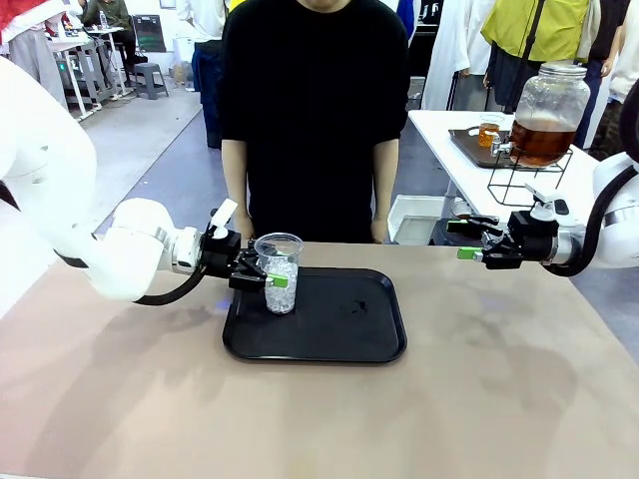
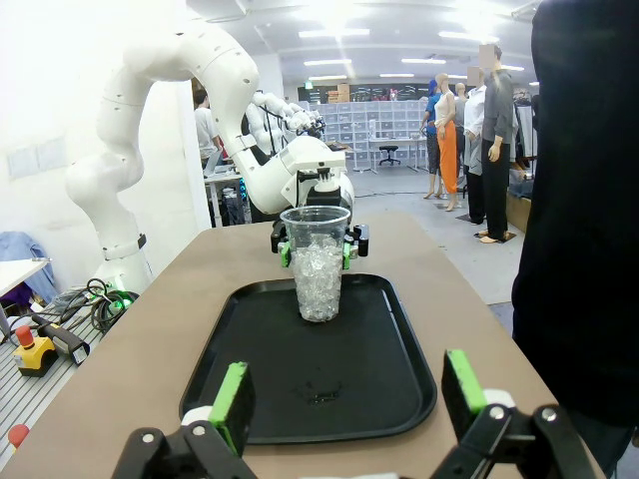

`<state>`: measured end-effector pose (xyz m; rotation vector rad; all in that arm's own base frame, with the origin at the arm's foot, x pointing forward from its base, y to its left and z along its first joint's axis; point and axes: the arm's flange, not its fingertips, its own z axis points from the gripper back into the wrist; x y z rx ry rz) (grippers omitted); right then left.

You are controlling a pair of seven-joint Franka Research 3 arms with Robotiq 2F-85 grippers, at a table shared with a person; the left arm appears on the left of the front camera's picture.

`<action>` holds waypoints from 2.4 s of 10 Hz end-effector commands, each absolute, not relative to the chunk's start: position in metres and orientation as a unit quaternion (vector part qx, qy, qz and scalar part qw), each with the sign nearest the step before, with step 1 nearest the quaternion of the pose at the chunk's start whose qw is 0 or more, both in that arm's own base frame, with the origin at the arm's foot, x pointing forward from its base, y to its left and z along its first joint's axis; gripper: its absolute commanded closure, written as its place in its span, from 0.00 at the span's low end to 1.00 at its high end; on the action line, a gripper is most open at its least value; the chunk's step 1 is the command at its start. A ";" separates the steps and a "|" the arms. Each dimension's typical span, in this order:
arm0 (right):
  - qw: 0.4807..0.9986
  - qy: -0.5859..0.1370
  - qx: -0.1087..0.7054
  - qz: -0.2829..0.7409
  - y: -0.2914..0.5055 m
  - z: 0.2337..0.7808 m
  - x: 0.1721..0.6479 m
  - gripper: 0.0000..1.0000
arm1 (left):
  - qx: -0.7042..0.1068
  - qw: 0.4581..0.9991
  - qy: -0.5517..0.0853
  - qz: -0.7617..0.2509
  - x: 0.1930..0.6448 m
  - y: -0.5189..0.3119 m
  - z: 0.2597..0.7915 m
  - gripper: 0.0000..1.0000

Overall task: Pour the drink into the iced cup.
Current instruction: Pick up the iced cup indicated by the human and present it to them, then open the gripper to release the iced cup you were holding.

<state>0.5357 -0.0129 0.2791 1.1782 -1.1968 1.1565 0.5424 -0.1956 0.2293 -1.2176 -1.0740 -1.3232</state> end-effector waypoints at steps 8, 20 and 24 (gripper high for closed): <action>0.523 -0.500 0.491 0.484 -0.013 0.282 0.538 0.00 | -0.442 0.506 -0.528 -0.519 0.574 -0.199 0.324 0.17; 0.523 -0.500 0.491 0.484 -0.013 0.282 0.538 0.00 | -0.428 0.521 -0.534 -0.509 0.612 -0.194 0.369 0.17; 0.523 -0.500 0.491 0.484 -0.013 0.282 0.538 0.00 | -0.428 0.521 -0.534 -0.509 0.612 -0.194 0.369 0.17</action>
